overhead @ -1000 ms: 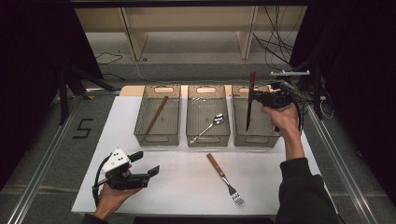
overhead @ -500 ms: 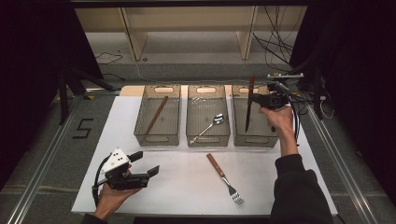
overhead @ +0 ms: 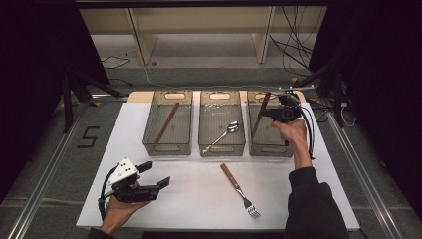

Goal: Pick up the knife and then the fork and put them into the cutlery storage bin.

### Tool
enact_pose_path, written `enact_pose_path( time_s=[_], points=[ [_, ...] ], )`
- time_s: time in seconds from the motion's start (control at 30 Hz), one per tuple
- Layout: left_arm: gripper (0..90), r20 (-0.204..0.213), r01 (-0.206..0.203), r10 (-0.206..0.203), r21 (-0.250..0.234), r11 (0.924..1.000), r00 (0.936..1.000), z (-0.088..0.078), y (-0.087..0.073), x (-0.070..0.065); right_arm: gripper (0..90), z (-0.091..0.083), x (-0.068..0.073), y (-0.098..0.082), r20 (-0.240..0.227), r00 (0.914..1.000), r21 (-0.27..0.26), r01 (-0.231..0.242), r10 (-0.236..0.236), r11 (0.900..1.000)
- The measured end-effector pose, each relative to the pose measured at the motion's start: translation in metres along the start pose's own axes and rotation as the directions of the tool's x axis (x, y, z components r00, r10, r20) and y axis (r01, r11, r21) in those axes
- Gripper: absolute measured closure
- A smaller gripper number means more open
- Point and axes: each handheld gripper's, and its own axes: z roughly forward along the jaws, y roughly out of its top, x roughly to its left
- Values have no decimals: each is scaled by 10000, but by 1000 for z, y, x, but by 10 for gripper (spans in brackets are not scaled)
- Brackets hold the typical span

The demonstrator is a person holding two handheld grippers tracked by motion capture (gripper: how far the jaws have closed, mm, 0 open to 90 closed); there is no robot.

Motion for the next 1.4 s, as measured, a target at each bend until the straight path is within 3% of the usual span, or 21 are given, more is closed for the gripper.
enact_pose_path(
  time_s=[0.27, 0.33, 0.43, 0.5, 0.6, 0.87, 1.4],
  points=[
    [152, 3, -5, 5, 2, 10000, 10000, 0, 0, 0, 756, 3, -5, 1, 234, 9980, -3, -580, 580, 9983],
    [152, 1, -16, 16, -20, 10000, 10000, 0, 0, -1, 704, 6, -9, 0, 325, 9964, 190, -784, 778, 9967],
    [152, 8, 6, -6, 0, 10000, 10000, 1, 0, -1, 551, 8, -10, 0, 457, 9945, 317, -955, 940, 9949],
    [152, 15, 4, -4, -2, 10000, 10000, 1, 0, -1, 512, 7, -8, 0, 536, 9944, 320, -930, 912, 9952],
    [152, 18, -4, 4, 1, 10000, 10000, 1, 0, -1, 441, 3, -6, 2, 594, 9952, 244, -792, 776, 9966],
    [151, 4, -11, 11, -16, 10000, 10000, 1, 0, -1, 326, -8, 8, 1, 433, 9990, 262, 124, -136, 9996],
    [151, -7, 15, -15, -3, 10000, 10000, 0, 0, 0, 265, -37, 52, -10, -334, 9891, -157, 1429, -1434, 9896]
  ],
)
